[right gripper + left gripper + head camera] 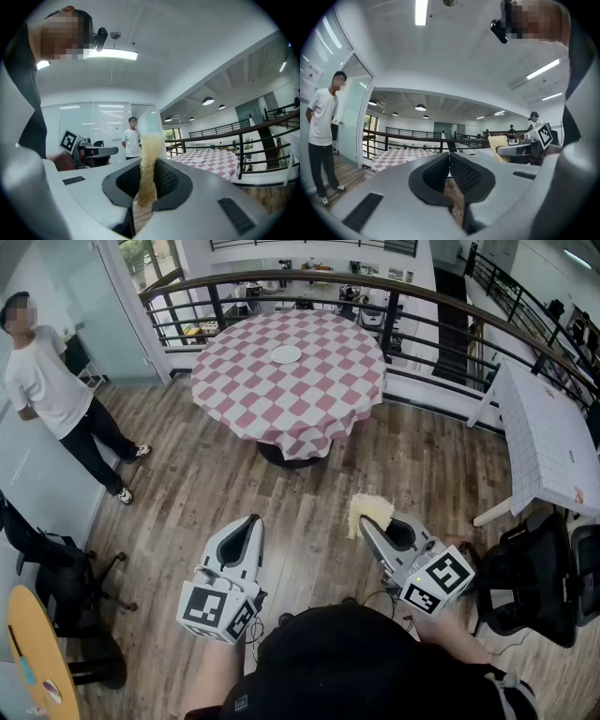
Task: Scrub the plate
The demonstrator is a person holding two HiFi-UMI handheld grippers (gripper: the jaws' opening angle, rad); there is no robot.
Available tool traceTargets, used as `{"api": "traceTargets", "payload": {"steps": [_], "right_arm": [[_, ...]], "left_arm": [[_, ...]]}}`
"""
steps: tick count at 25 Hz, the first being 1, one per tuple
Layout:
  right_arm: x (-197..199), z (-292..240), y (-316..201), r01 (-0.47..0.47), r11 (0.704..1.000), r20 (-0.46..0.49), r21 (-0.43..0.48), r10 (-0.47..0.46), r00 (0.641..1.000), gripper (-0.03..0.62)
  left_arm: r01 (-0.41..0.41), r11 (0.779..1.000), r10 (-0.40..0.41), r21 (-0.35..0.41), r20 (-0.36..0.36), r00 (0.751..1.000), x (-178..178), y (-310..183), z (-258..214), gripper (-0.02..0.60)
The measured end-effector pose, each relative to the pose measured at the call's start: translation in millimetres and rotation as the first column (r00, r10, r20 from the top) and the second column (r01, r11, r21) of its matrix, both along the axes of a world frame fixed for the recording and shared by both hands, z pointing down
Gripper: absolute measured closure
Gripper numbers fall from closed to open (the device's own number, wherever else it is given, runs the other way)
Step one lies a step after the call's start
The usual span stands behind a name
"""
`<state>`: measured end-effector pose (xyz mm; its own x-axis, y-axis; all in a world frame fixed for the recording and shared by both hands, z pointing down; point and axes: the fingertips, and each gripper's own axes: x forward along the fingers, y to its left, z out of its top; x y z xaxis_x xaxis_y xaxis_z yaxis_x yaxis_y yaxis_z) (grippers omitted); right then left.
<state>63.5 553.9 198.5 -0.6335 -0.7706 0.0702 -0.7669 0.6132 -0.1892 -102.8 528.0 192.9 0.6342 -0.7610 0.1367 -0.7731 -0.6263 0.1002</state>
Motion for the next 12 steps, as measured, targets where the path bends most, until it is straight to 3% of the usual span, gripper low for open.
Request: {"api": "traceTargets", "payload": {"steps": [12], "right_arm": [[39, -1, 4, 0.031, 0.999, 0.000, 0.037, -0.031, 1.000, 0.546]], "left_arm": [[0.021, 1.000, -0.021, -0.020, 0.018, 1.000, 40, 2, 8, 0.572]]}}
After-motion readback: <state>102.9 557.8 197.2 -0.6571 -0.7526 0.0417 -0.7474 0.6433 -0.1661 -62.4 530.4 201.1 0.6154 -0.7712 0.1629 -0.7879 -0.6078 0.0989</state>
